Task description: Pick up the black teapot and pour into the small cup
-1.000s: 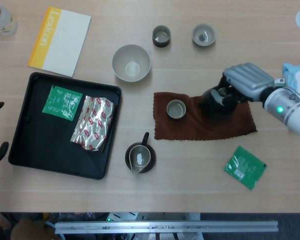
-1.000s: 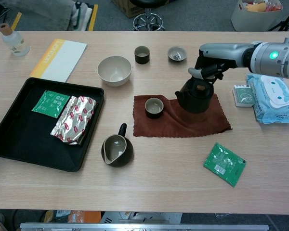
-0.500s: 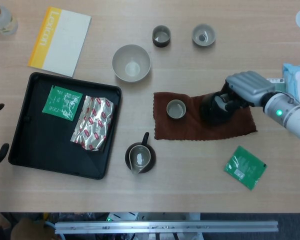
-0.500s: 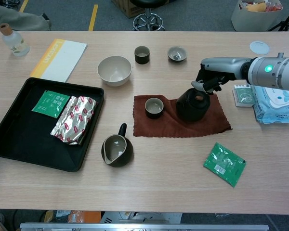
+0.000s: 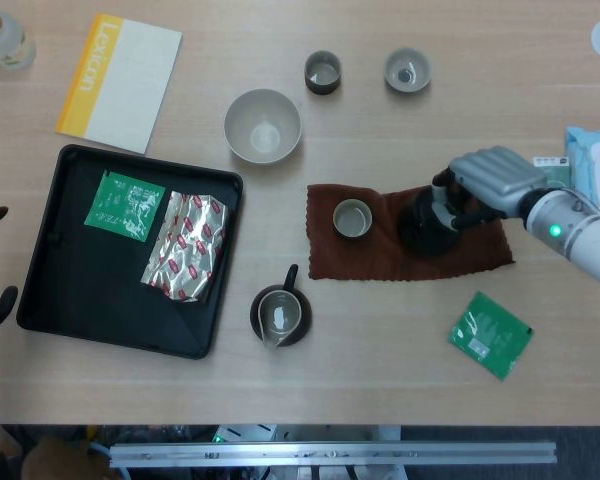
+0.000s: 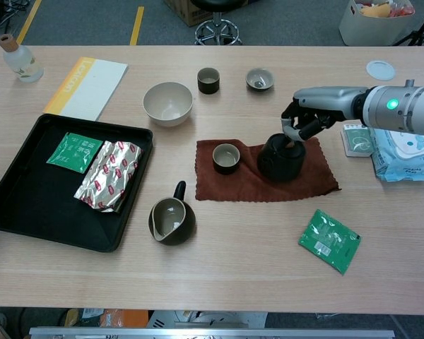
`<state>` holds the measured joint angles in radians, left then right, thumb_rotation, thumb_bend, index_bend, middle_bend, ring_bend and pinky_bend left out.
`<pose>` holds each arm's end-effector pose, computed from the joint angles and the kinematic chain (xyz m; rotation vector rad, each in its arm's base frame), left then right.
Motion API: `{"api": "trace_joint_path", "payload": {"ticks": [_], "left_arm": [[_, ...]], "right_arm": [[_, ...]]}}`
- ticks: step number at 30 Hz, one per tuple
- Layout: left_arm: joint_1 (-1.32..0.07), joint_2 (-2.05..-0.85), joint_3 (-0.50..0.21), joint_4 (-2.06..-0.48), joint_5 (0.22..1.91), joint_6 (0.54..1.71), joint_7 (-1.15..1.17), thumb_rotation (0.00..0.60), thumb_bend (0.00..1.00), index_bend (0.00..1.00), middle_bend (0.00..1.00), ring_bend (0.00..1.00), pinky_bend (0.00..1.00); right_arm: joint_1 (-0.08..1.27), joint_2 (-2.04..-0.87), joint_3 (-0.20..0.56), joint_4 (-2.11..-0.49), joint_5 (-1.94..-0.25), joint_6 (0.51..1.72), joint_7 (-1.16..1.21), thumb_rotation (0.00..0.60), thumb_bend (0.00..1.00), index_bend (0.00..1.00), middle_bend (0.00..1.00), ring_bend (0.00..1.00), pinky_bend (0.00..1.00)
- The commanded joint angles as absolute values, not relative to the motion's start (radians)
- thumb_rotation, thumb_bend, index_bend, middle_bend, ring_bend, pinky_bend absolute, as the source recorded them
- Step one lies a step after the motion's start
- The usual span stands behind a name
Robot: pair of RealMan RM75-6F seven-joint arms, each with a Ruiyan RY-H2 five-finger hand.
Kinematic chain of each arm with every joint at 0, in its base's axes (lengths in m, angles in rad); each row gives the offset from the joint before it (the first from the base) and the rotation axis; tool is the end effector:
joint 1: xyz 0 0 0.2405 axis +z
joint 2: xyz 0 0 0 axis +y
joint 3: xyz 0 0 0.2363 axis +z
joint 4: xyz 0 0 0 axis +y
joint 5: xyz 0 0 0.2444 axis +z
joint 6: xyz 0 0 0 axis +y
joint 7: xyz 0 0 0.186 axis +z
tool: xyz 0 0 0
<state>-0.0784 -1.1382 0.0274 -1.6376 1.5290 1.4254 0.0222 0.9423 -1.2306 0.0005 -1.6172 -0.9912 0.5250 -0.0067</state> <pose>-0.3060 0.2010 0.0844 -1.4781 -1.0140 -0.8444 -0.1654 -0.3606 -0.0538 2.1068 -1.3406 0.5531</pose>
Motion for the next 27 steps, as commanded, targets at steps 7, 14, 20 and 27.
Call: {"api": "trace_joint_path", "payload": {"ticks": [7, 14, 20, 27], "left_arm": [[-0.081, -1.137, 0.027, -1.635, 1.532, 1.426, 0.021, 0.6, 0.29, 0.11, 0.19, 0.16, 0.17], [-0.083, -1.135, 0.026, -1.634, 1.531, 1.423, 0.021, 0.6, 0.29, 0.11, 0.19, 0.16, 0.17], [-0.085, -1.136, 0.026, -1.633, 1.533, 1.422, 0.021, 0.6, 0.29, 0.11, 0.19, 0.16, 0.17], [-0.086, -1.134, 0.02, -1.629, 1.534, 1.431, 0.017, 0.6, 0.29, 0.11, 0.19, 0.16, 0.17]], "right_arm": [[0.935, -1.219, -0.004, -1.646, -0.988, 0.555, -0.043, 0.415, 0.63, 0.29, 0.27, 0.24, 0.3], [0.939, -1.206, -0.008, -1.668, -0.966, 0.565, -0.076, 0.415, 0.61, 0.15, 0.18, 0.16, 0.25], [0.947, -1.199, -0.012, -1.686, -0.952, 0.577, -0.108, 0.415, 0.61, 0.11, 0.14, 0.11, 0.2], [0.917, -1.176, -0.004, -1.714, -0.947, 0.668, -0.134, 0.415, 0.6, 0.07, 0.1, 0.08, 0.17]]}}
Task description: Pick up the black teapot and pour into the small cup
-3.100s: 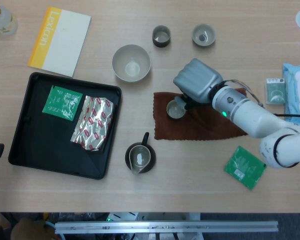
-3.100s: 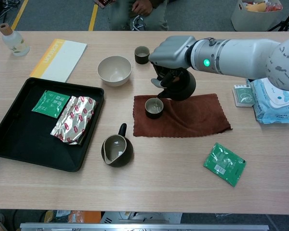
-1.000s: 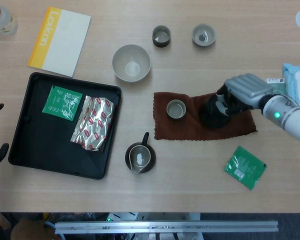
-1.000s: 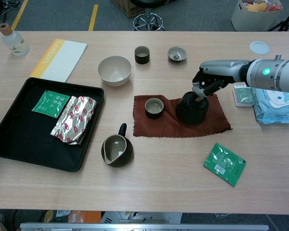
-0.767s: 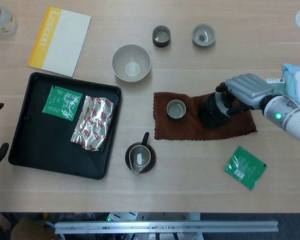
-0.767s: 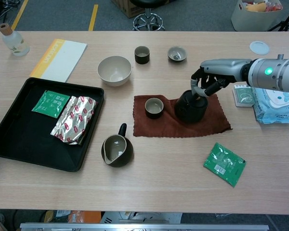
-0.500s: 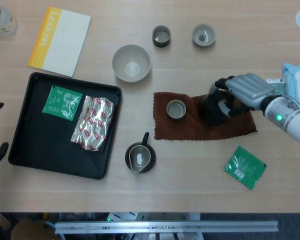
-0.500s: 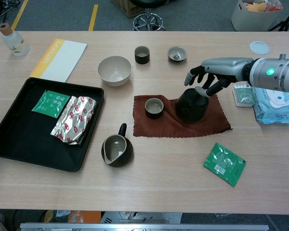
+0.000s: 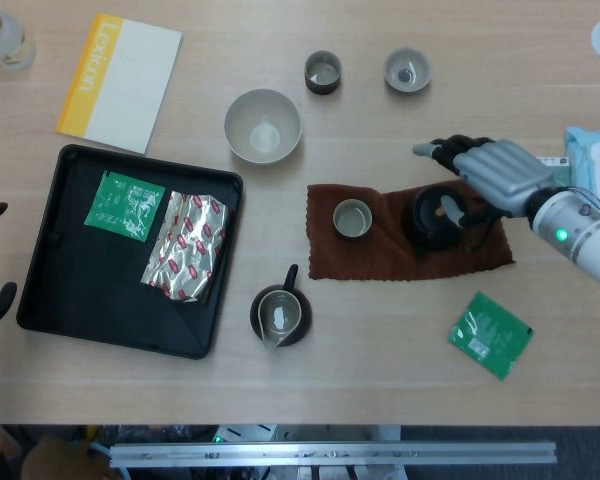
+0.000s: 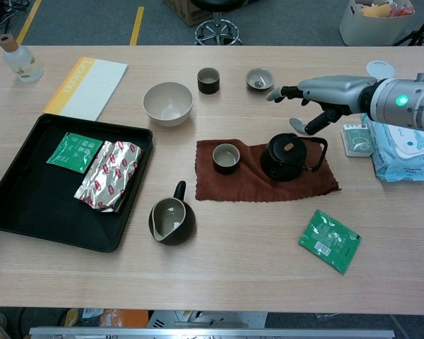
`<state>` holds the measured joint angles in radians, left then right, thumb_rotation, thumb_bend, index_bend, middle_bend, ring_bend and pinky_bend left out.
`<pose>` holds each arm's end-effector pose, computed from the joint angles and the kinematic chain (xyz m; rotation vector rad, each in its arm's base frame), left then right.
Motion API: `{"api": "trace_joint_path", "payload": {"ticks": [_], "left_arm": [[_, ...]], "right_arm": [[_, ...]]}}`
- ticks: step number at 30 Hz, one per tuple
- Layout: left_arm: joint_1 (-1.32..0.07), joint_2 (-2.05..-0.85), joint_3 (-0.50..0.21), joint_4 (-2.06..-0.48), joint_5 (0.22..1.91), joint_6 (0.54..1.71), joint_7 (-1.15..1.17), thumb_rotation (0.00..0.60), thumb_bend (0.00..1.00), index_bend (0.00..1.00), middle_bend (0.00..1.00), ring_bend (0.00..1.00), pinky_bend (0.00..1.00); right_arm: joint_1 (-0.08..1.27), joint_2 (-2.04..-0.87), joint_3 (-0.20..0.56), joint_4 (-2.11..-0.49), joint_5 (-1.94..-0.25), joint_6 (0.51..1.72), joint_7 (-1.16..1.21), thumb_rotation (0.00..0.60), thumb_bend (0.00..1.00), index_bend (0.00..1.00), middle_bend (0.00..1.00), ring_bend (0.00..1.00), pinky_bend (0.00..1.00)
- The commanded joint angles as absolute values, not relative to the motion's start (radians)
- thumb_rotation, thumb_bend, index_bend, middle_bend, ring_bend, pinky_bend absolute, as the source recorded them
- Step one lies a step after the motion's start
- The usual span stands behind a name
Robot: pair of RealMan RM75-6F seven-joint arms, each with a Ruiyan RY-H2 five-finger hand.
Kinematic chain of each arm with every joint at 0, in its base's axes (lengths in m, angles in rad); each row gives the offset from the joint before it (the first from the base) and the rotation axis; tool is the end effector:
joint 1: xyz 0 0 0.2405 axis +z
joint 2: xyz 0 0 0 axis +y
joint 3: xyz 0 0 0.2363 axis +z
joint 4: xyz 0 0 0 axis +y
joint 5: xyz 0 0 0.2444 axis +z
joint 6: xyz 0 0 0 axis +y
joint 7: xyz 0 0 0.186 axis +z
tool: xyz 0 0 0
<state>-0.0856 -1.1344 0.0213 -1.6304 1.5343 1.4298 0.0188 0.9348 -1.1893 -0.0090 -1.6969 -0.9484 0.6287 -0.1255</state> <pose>-0.3052 0.2051 0.0878 -1.4827 -0.9934 -0.8535 -0.1577 -0.3572 -0.0382 2.0918 -1.2314 0.5881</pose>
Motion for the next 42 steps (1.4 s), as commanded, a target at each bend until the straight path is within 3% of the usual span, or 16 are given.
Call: {"api": "trace_joint_path", "payload": {"ticks": [1, 7, 12, 17, 23, 30, 42], "left_arm": [[-0.087, -1.135, 0.017, -1.628, 1.534, 1.433, 0.016, 0.6, 0.29, 0.11, 0.19, 0.16, 0.17], [-0.088, -1.144, -0.011, -1.605, 1.533, 1.469, 0.0, 0.6, 0.29, 0.11, 0.19, 0.16, 0.17], [-0.092, -1.162, -0.038, -1.576, 1.539, 1.505, -0.016, 0.6, 0.29, 0.11, 0.18, 0.16, 0.17], [-0.098, -1.179, -0.055, -1.556, 1.551, 1.533, -0.029, 0.6, 0.29, 0.11, 0.18, 0.16, 0.17], [-0.11, -1.184, -0.061, -1.553, 1.569, 1.539, -0.027, 0.6, 0.29, 0.11, 0.19, 0.16, 0.17], [-0.116, -1.184, -0.057, -1.576, 1.588, 1.545, -0.006, 0.6, 0.29, 0.11, 0.19, 0.16, 0.17], [-0.104, -1.174, -0.051, -1.584, 1.585, 1.563, 0.0, 0.6, 0.29, 0.11, 0.19, 0.16, 0.17]], "right_arm": [[0.909, -1.17, -0.002, -1.721, -0.949, 0.687, -0.136, 0.415, 0.59, 0.07, 0.1, 0.08, 0.17], [0.814, -1.133, 0.012, -1.774, -0.963, 0.879, -0.15, 0.452, 0.58, 0.08, 0.16, 0.08, 0.17], [0.7, -1.121, 0.007, -1.799, -1.019, 1.086, -0.176, 0.529, 0.58, 0.2, 0.26, 0.17, 0.19], [0.57, -1.123, -0.003, -1.8, -1.136, 1.311, -0.18, 0.537, 0.58, 0.3, 0.31, 0.23, 0.23], [0.435, -1.125, -0.037, -1.794, -1.263, 1.496, -0.199, 0.535, 0.57, 0.31, 0.32, 0.24, 0.23], [0.32, -1.114, -0.061, -1.816, -1.345, 1.606, -0.205, 0.537, 0.57, 0.31, 0.32, 0.24, 0.23], [0.253, -1.104, -0.039, -1.813, -1.353, 1.567, -0.19, 0.537, 0.57, 0.31, 0.32, 0.24, 0.23]]}}
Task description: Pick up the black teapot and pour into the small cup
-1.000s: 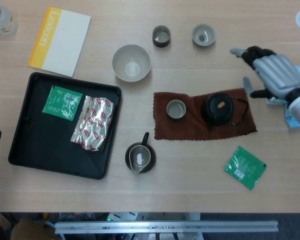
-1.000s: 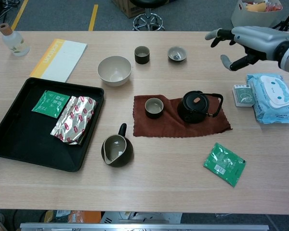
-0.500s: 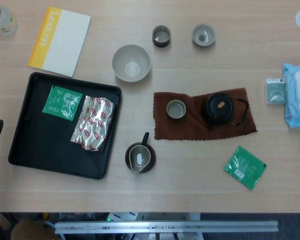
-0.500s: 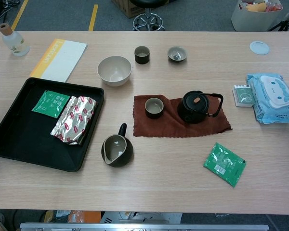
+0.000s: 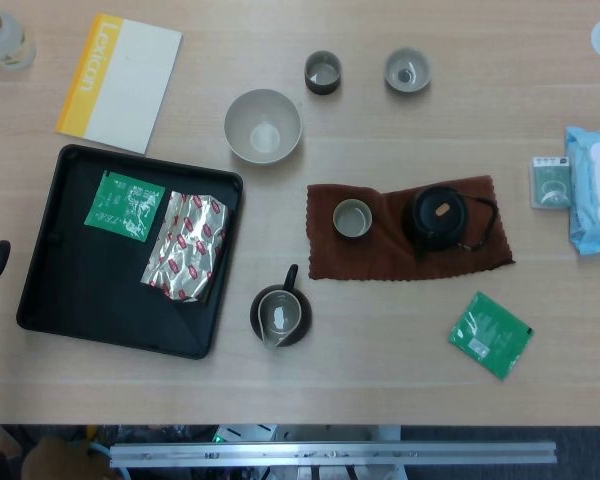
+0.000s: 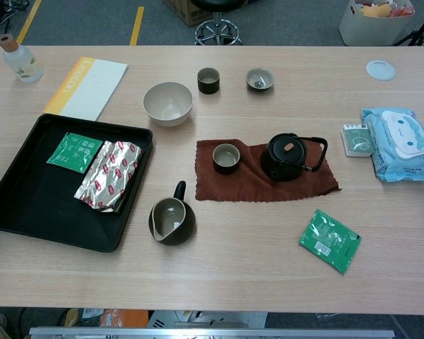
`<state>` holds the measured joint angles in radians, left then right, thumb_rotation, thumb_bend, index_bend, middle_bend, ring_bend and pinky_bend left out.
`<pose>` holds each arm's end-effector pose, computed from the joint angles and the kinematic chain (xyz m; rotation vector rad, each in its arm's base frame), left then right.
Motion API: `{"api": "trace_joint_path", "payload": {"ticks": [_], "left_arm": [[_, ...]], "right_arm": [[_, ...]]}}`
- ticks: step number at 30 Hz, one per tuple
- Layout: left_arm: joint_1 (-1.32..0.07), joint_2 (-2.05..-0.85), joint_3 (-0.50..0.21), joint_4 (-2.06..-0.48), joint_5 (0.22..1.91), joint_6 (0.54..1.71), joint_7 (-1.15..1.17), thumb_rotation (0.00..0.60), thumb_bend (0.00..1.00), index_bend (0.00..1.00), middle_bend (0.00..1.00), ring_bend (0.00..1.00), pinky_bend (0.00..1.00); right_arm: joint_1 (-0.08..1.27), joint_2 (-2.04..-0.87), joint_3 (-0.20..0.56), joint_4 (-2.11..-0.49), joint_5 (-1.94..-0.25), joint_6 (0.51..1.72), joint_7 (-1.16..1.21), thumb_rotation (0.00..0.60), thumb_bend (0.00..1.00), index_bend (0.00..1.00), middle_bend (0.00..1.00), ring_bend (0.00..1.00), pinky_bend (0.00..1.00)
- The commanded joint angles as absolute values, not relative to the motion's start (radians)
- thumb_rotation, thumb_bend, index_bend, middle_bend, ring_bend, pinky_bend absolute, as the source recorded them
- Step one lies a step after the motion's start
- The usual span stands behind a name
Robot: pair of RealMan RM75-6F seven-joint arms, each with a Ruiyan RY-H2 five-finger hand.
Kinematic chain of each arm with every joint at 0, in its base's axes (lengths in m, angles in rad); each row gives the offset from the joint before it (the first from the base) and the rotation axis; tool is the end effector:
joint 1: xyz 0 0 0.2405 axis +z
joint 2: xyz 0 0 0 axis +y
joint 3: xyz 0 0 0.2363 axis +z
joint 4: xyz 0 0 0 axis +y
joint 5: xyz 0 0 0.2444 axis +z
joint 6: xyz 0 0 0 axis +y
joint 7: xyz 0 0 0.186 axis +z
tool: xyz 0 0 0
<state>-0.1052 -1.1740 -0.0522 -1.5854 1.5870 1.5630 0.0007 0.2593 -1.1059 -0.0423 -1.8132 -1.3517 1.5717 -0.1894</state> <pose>-0.2804 0.2293 0.1118 -1.4128 -0.8177 -1.0393 -0.2538 -0.2442 0.1105 1.3821 -0.8749 0.9228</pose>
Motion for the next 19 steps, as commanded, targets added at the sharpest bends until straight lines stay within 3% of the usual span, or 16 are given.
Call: {"api": "trace_joint_path", "payload": {"ticks": [1, 19], "left_arm": [[-0.103, -1.174, -0.051, -1.584, 1.584, 1.562, 0.0, 0.6, 0.29, 0.11, 0.19, 0.16, 0.17], [-0.116, -1.177, -0.053, -1.575, 1.575, 1.541, 0.0, 0.6, 0.29, 0.11, 0.19, 0.16, 0.17]], "right_arm": [[0.25, -1.102, -0.036, -1.814, -1.352, 1.563, -0.189, 0.536, 0.57, 0.31, 0.32, 0.24, 0.23], [0.2, -1.062, 0.012, -1.84, -1.343, 1.5, -0.148, 0.536, 0.57, 0.31, 0.32, 0.24, 0.23]]}}
